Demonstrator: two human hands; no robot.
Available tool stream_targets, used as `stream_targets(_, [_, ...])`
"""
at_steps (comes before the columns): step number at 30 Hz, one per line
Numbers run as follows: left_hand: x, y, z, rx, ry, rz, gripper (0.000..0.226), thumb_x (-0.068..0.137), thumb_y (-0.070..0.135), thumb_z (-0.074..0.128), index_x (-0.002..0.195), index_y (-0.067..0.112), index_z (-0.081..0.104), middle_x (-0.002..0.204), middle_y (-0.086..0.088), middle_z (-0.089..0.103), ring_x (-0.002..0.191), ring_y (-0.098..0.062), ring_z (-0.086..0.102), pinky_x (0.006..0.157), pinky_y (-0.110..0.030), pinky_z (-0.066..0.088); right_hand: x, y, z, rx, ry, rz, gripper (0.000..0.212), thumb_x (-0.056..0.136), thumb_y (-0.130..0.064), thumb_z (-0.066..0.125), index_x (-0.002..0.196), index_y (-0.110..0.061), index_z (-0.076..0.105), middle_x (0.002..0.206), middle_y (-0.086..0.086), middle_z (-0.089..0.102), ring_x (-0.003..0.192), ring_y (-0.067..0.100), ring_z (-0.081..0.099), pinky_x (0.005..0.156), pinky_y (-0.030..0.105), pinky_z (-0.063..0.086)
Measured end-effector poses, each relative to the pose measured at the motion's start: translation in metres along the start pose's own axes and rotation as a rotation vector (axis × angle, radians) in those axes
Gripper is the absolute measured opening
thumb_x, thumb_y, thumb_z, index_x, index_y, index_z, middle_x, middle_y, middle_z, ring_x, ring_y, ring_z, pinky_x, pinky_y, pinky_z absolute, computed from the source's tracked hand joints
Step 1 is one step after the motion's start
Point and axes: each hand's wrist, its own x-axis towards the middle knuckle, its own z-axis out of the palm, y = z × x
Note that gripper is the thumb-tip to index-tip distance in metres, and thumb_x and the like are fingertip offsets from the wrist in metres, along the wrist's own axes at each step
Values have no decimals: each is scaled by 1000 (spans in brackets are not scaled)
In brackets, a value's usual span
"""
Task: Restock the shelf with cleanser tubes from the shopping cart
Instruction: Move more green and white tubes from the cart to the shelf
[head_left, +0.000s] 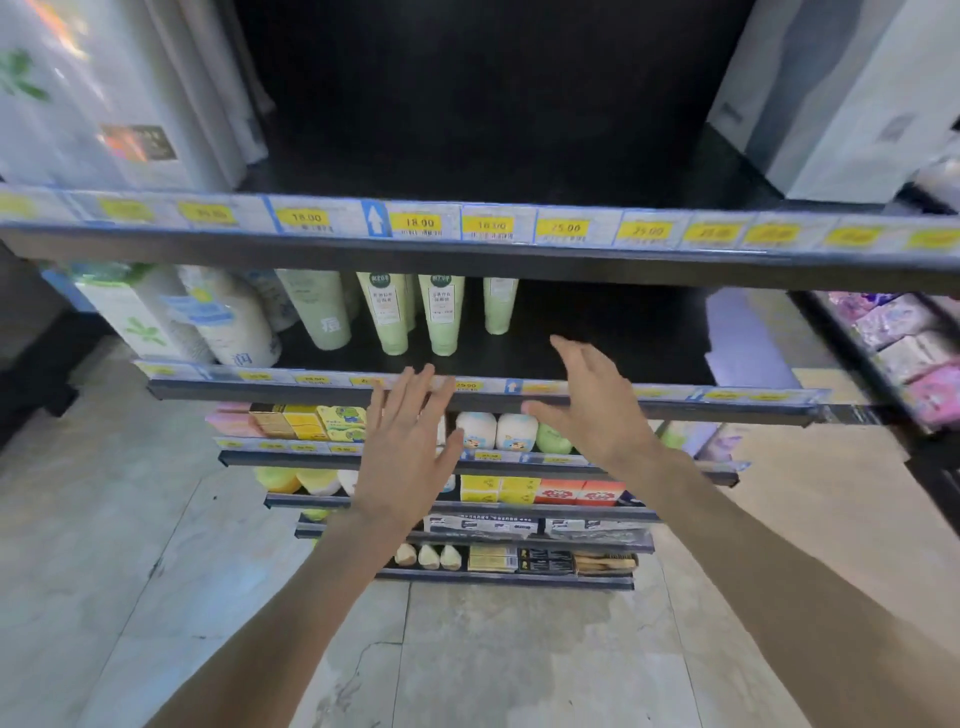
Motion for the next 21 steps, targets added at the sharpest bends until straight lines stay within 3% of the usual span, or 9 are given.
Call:
stream_targets(5, [-37, 49, -26, -36, -80, 20, 61, 107, 52, 39, 162, 26, 31, 172, -1, 18, 161, -21, 7, 130, -50, 7, -65, 5, -24, -135, -58, 30, 96, 90, -62, 65, 163, -26, 15, 167, 4, 24, 157, 25, 12, 127, 49, 15])
stream_targets(10, [-72, 110, -41, -27, -196, 81, 70, 103, 65, 13, 165, 32, 17, 174, 4, 3, 161, -19, -5, 130, -48, 0, -143, 30, -53, -192, -57, 80, 96, 89, -69, 61, 162, -26, 16, 167, 6, 23, 157, 29, 13, 124, 53, 16])
stream_targets(12, [-88, 136, -41, -18, -223, 124, 75, 101, 67, 5, 165, 31, 19, 174, 2, 6, 161, -20, -3, 130, -49, 2, -179, 43, -66, -191, -65, 129, 96, 89, -69, 61, 162, -26, 15, 168, 5, 20, 157, 28, 12, 126, 52, 15])
stream_targets(15, [-114, 182, -38, -52, -250, 191, 74, 101, 65, 11, 164, 30, 25, 174, 3, 9, 161, -18, -3, 130, -50, 4, -235, 71, -83, -174, -36, 194, 96, 88, -67, 62, 162, -27, 16, 167, 3, 22, 157, 27, 13, 124, 52, 17])
stream_targets(18, [-135, 246, -35, -87, -313, 215, 74, 101, 67, 13, 165, 32, 19, 174, 6, 2, 160, -17, -8, 130, -46, -4, -290, 115, -103, -172, -34, 264, 96, 89, -69, 60, 163, -26, 16, 168, 5, 21, 157, 28, 13, 123, 52, 16])
stream_targets(21, [-153, 319, -24, -59, -347, 283, 73, 100, 69, 13, 164, 34, 20, 173, 5, 8, 161, -20, -1, 130, -49, 1, -344, 166, -131, -188, -46, 344, 96, 90, -74, 52, 163, -27, 11, 170, 4, 16, 158, 28, 10, 124, 51, 15])
